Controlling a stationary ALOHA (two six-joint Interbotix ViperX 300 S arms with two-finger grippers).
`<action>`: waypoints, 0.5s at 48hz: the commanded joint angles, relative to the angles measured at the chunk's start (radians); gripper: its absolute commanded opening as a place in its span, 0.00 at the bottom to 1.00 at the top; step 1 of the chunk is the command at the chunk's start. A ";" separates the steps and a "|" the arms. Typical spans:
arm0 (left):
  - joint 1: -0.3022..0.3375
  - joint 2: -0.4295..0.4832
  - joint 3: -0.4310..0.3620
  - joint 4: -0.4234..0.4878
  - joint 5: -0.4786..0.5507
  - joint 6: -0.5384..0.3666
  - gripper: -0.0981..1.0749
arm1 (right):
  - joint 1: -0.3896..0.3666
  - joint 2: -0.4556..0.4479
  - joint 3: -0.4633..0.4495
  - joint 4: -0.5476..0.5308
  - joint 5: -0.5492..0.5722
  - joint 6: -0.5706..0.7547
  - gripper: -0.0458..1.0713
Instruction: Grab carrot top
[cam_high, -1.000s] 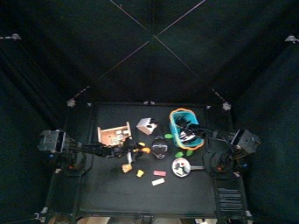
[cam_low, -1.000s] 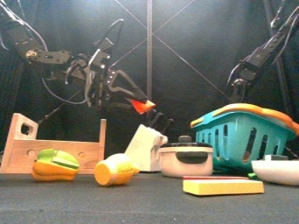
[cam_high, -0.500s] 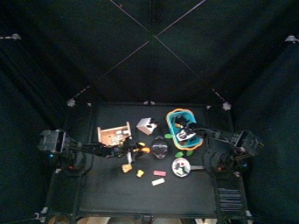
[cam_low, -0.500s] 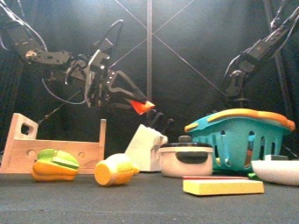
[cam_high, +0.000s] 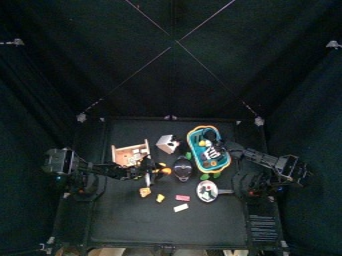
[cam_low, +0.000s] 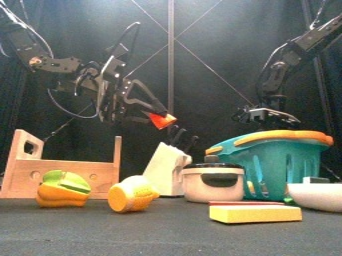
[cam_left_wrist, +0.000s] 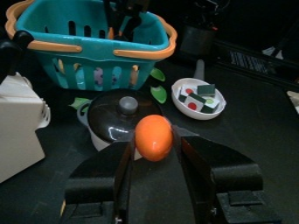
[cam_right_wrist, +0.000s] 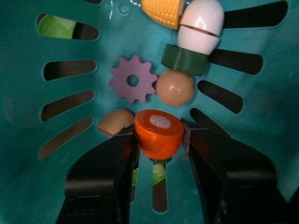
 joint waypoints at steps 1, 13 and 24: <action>-0.003 -0.015 -0.002 -0.003 -0.009 -0.003 0.62 | 0.011 -0.034 -0.015 -0.018 -0.009 0.000 0.52; -0.014 -0.015 -0.005 -0.025 -0.011 0.002 0.62 | 0.040 -0.037 -0.017 -0.032 -0.015 -0.006 0.52; -0.012 -0.017 -0.003 -0.028 -0.017 -0.003 0.62 | 0.041 -0.037 -0.028 -0.074 -0.046 -0.011 0.52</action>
